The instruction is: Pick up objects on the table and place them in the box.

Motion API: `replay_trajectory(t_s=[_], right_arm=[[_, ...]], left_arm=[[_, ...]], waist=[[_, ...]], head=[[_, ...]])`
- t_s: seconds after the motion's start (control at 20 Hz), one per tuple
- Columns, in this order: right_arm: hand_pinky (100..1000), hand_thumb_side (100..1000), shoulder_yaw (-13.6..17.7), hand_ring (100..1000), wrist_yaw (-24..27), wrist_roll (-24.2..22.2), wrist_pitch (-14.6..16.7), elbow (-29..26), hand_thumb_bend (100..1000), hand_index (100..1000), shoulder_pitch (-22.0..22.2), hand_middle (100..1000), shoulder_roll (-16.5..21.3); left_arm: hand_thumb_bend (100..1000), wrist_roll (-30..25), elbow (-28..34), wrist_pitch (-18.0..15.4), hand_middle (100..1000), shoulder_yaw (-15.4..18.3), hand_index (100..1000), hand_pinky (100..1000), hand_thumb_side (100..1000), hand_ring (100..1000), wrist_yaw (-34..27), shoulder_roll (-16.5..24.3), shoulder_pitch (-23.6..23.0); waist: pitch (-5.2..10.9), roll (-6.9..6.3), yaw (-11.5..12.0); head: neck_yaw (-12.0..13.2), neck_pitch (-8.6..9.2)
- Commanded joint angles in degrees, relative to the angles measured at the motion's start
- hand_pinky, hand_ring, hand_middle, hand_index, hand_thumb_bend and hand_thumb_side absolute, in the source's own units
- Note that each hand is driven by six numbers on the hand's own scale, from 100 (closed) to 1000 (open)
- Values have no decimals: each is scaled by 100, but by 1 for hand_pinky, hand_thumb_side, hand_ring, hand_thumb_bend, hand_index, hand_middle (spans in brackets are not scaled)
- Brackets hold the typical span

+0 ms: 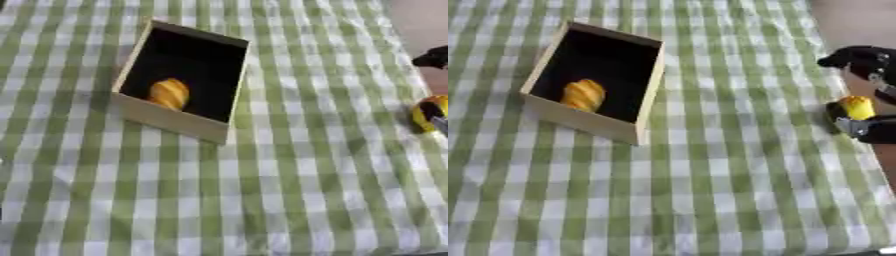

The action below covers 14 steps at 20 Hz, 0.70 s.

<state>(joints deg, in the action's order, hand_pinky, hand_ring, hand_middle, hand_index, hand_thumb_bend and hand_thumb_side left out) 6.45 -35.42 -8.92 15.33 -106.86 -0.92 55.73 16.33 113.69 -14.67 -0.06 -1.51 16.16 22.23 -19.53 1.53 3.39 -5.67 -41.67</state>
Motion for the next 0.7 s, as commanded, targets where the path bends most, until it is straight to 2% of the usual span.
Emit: replay_trajectory(t_s=[0.05, 0.15, 0.4, 0.7], right_arm=[[883, 217, 159, 942, -113, 51, -91, 271, 118, 961, -4, 867, 111], [887, 123, 189, 945, -111, 47, -88, 456, 190, 962, -7, 865, 88], [891, 185, 246, 944, 37, 26, -46, 705, 212, 960, -28, 862, 57], [890, 194, 245, 942, 95, -16, -26, 806, 213, 957, -30, 862, 69]], left_arm=[[256, 0, 90, 20, 757, 60, 827, 658, 629, 796, 3, 118, 24], [252, -8, 90, 29, 757, 54, 826, 658, 629, 796, 2, 109, 12], [253, -42, 90, 44, 757, 48, 826, 658, 629, 797, 0, 90, -3], [253, -24, 90, 47, 757, 66, 826, 657, 626, 797, 4, 81, -21]], waist=[[120, -12, -24], [111, -26, -46], [99, -54, -84], [90, -97, -113]], head=[[-65, 89], [-67, 78], [-70, 86], [-119, 111]])
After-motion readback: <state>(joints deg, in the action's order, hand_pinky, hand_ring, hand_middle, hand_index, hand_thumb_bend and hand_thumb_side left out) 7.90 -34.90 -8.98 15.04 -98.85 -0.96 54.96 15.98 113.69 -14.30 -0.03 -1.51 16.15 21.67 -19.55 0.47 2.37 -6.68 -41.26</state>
